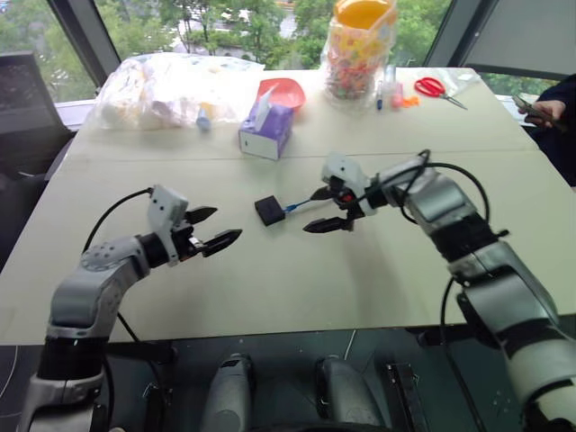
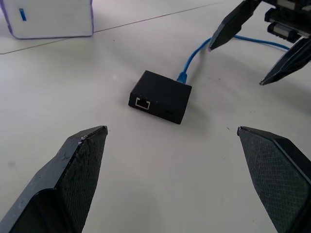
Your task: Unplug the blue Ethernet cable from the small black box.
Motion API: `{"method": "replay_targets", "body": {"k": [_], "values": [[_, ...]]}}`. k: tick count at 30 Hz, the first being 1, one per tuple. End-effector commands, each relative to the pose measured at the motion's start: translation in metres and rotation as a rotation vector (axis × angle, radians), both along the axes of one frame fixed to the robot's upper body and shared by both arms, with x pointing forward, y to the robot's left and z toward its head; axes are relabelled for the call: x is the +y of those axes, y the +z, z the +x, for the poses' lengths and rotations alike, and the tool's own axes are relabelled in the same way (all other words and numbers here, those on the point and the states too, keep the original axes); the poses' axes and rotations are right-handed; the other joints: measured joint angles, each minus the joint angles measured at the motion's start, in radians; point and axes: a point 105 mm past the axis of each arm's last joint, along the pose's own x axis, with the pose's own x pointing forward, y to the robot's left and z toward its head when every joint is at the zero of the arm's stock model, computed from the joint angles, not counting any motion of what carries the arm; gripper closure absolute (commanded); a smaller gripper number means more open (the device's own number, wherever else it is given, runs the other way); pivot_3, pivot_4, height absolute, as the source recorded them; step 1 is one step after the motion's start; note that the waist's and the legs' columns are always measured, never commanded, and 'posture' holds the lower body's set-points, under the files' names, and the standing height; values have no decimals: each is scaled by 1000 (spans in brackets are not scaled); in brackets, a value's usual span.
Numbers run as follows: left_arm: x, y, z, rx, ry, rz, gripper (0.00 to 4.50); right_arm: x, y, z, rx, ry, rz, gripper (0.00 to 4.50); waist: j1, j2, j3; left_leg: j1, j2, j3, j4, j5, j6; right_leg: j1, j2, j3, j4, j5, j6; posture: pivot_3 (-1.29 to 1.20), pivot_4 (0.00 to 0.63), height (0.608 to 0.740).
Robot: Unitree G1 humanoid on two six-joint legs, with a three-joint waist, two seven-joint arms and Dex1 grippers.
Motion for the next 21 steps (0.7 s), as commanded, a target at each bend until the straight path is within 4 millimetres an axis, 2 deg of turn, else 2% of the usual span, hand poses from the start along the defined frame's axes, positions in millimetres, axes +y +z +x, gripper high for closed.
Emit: {"method": "replay_targets", "body": {"k": [1,7,12,16,21], "values": [[3,12,-10,-56,31,1,45,13,7,14,-57,36,-25,0,-6,0,0,0,0,0,0,0,0,0,0,0,0,0,0,0,150,735],[2,9,-24,-46,64,-10,45,23,-3,25,-16,4,-50,0,1,1,0,1,1,0,0,0,0,0,1,0,2,0,0,0,150,735],[6,7,-25,-42,93,-10,45,24,-20,25,20,-27,-101,0,0,1,0,1,1,0,0,0,0,1,1,0,2,-1,-2,0,150,735],[6,8,-23,-44,95,-7,0,27,-26,25,36,-48,-109,1252,-2,1,0,3,1,0,0,0,0,1,1,0,2,-1,-1,0,150,735],[9,9,-18,-50,105,0,0,34,-27,24,31,-38,-95,4014,-3,1,0,3,1,0,0,0,0,1,1,0,2,0,-1,0,150,735]]}}
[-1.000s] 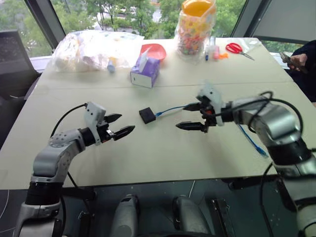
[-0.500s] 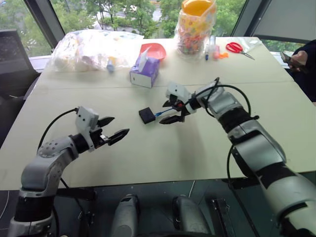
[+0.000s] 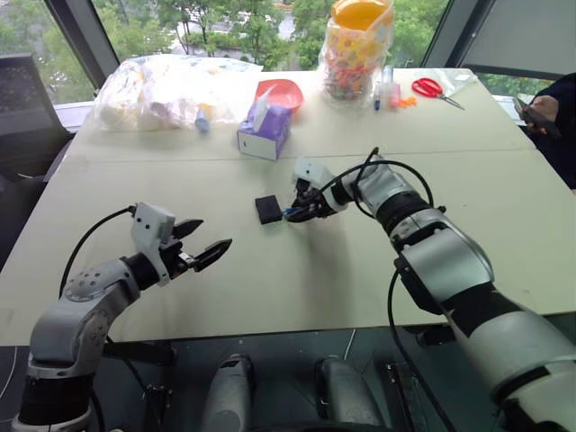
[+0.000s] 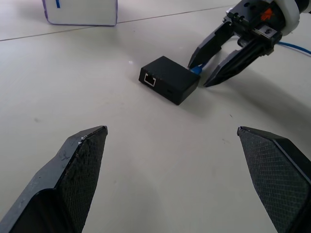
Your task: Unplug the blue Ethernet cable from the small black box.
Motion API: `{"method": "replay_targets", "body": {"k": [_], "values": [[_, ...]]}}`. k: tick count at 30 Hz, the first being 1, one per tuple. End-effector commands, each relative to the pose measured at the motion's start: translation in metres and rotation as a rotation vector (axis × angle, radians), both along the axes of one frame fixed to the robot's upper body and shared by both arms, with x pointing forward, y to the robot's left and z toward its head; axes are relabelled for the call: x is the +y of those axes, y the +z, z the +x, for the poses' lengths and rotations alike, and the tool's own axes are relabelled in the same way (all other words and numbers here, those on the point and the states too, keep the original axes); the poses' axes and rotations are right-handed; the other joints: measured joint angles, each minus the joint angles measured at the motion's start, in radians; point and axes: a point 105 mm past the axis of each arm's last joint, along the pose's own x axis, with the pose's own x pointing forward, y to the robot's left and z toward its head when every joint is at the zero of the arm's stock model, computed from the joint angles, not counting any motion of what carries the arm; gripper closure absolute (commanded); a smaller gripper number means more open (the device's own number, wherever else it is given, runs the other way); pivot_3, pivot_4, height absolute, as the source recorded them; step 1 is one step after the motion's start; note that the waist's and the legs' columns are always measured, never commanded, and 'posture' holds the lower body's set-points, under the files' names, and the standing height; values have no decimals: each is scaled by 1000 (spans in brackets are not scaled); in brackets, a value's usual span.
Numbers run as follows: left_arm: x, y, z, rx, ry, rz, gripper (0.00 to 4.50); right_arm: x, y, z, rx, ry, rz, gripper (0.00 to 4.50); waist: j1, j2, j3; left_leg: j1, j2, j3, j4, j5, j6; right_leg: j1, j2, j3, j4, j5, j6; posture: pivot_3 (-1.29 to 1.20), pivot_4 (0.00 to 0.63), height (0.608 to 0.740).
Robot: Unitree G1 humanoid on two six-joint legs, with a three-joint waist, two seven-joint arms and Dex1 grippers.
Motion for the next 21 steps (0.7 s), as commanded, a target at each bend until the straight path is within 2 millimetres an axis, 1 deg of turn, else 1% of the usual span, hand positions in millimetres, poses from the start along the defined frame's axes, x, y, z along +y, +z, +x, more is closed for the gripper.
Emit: {"method": "replay_targets", "body": {"k": [1,3,5,7,9,12,14,15,17,19,21], "values": [[1,12,3,-53,2,11,0,8,2,-1,-7,21,-2,4424,0,0,0,0,0,0,0,0,0,0,0,0,0,0,0,0,150,735],[-2,14,6,-56,-11,12,0,8,-1,-1,-36,38,-24,4469,-1,0,0,0,0,0,0,0,0,0,0,0,0,0,0,0,150,735],[-5,17,11,-56,-25,4,0,4,-1,4,-140,66,-67,4469,-1,0,0,0,0,0,0,0,0,0,0,0,1,0,1,0,150,735],[-11,18,13,-32,-68,-16,0,-4,2,13,-295,79,-143,4469,-1,0,0,1,0,0,0,0,0,0,0,0,1,0,1,0,150,735],[-19,20,17,-7,-122,-36,0,-6,13,12,-411,132,-115,4469,7,0,0,1,0,0,1,0,-1,1,0,0,1,0,1,0,150,735],[-24,22,21,6,-163,-40,0,-8,21,5,-474,157,-76,4469,7,0,0,1,0,0,1,1,-1,2,0,0,1,0,1,0,150,735],[-37,30,21,35,-275,-88,0,-21,34,-9,-635,178,-111,4469,14,0,0,1,0,0,1,1,-1,2,0,0,1,1,2,0,150,735],[-40,33,21,44,-306,-101,0,-24,37,-14,-679,183,-125,4469,14,0,0,-1,0,-1,1,1,-1,1,0,0,1,1,2,0,150,735],[-44,34,20,84,-370,-121,0,-25,52,-33,-844,213,-128,4469,10,0,0,-1,0,-1,0,1,-1,0,0,0,1,1,3,0,150,735],[-47,35,19,110,-420,-123,0,-26,59,-49,-935,222,-128,4469,2,0,0,0,0,-1,0,1,-1,0,0,0,1,0,4,0,150,735],[-47,36,22,116,-441,-123,0,-23,62,-58,-972,225,-120,4469,-6,0,0,1,0,-1,-1,1,-1,0,1,0,2,0,4,0,150,735]]}}
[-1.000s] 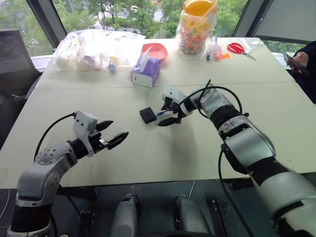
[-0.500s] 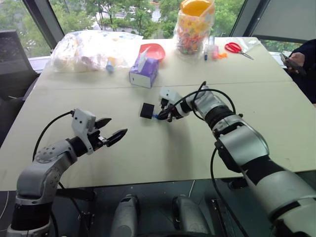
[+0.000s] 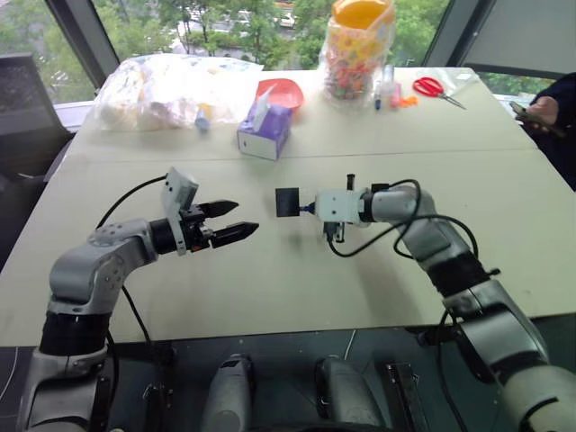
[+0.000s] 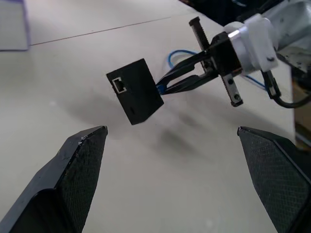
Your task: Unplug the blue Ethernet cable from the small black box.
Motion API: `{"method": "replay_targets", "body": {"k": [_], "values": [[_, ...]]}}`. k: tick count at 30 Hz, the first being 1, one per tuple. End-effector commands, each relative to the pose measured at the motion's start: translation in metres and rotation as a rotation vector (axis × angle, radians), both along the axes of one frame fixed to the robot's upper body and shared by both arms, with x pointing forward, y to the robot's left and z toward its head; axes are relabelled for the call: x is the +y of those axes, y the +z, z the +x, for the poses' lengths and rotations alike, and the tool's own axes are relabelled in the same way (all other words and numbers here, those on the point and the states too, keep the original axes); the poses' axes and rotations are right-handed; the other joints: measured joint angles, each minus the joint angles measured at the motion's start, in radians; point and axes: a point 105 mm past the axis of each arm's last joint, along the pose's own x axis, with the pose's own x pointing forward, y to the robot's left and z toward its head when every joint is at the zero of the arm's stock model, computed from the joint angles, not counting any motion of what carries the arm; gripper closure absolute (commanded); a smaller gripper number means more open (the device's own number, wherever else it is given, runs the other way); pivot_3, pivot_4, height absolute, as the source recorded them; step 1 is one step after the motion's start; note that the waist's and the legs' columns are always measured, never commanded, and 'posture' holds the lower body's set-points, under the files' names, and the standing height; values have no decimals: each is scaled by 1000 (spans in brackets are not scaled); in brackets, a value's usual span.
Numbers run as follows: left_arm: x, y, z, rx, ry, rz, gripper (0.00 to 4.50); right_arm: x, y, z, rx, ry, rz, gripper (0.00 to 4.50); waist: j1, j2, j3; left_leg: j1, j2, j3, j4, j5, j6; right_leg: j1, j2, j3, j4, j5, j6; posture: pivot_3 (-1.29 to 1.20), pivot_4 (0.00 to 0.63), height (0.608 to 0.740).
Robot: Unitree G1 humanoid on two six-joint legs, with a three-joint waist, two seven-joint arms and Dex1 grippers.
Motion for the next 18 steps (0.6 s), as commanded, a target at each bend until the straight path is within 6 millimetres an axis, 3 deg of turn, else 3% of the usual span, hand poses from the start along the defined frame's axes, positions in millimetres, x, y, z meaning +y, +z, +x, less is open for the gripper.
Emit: {"method": "replay_targets", "body": {"k": [1,9,18], "values": [[-4,8,1,0,-63,-19,0,15,38,-18,-197,59,49,4469,-3,0,0,1,0,0,0,0,0,0,0,0,1,0,0,0,150,735],[-11,20,14,-22,-116,-49,0,35,43,-48,-277,156,30,4469,14,0,0,0,0,-1,5,0,0,2,0,0,1,-2,-4,0,150,735],[-11,22,14,-31,-132,-65,0,38,39,-55,-258,193,6,4469,9,-1,0,-1,0,-1,6,0,0,3,0,0,1,-2,-4,0,150,735]]}}
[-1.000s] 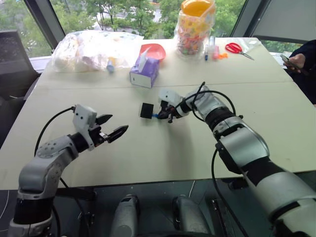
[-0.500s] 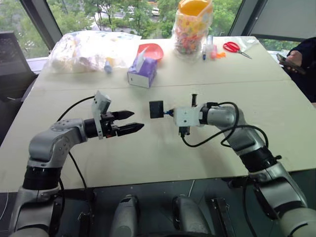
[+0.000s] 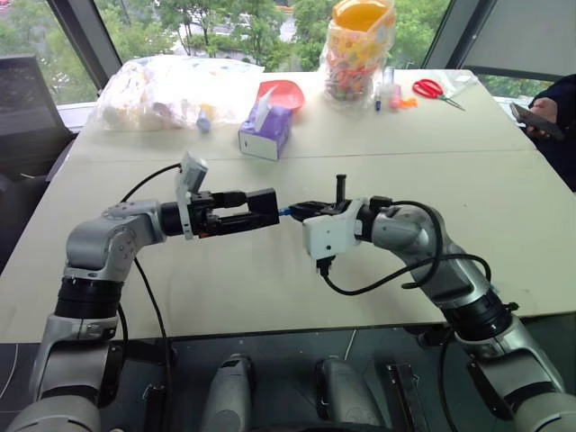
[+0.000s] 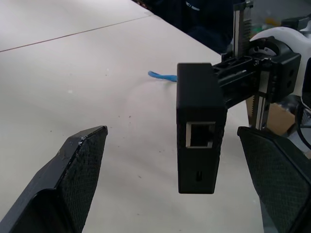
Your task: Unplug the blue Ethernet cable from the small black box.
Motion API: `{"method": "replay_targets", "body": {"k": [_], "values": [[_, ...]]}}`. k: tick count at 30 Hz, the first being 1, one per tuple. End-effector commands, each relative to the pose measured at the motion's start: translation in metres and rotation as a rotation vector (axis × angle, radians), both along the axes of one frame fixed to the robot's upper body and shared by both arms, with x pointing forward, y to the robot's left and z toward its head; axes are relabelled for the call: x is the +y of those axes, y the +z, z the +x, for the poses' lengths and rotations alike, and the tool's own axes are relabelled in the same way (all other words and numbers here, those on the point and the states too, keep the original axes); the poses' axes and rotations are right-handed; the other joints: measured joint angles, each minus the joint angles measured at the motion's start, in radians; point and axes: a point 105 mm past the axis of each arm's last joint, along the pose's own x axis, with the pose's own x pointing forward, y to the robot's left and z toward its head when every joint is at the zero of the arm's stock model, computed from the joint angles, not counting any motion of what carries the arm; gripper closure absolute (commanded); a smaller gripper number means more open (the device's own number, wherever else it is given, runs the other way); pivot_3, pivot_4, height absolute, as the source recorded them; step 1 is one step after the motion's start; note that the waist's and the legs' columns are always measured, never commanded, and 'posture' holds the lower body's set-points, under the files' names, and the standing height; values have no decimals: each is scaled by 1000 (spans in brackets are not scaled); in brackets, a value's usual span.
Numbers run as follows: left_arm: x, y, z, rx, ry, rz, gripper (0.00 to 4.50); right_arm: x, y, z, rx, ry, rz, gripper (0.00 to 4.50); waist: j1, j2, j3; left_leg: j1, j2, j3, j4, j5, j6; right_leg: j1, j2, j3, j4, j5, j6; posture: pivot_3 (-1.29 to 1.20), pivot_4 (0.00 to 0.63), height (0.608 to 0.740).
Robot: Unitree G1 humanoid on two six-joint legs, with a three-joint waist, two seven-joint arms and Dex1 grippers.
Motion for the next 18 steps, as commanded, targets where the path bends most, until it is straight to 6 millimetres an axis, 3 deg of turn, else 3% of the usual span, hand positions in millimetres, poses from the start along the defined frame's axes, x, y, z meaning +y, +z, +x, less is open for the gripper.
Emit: {"method": "replay_targets", "body": {"k": [1,2,11,14,18], "values": [[-1,14,-2,-55,-19,-27,0,6,13,-8,-45,44,10,4469,0,0,0,0,0,0,0,0,0,0,0,0,0,0,0,0,150,735],[-2,14,-3,-55,-23,-33,537,6,12,-9,-40,47,6,4500,0,0,0,0,0,0,0,0,0,0,0,0,0,0,0,0,150,735],[0,7,-8,-44,-33,-13,3973,7,16,-8,-44,45,-12,4500,1,0,0,0,0,0,0,0,0,0,0,0,0,0,0,0,150,735],[1,6,-8,-43,-36,-4,4007,8,17,-9,-14,49,5,4500,1,0,0,0,0,0,0,0,0,0,0,0,0,0,0,0,150,735],[3,4,-17,-52,-106,30,4007,10,23,-11,203,36,124,4500,0,0,0,0,0,0,0,0,0,0,0,0,0,0,0,0,150,735]]}}
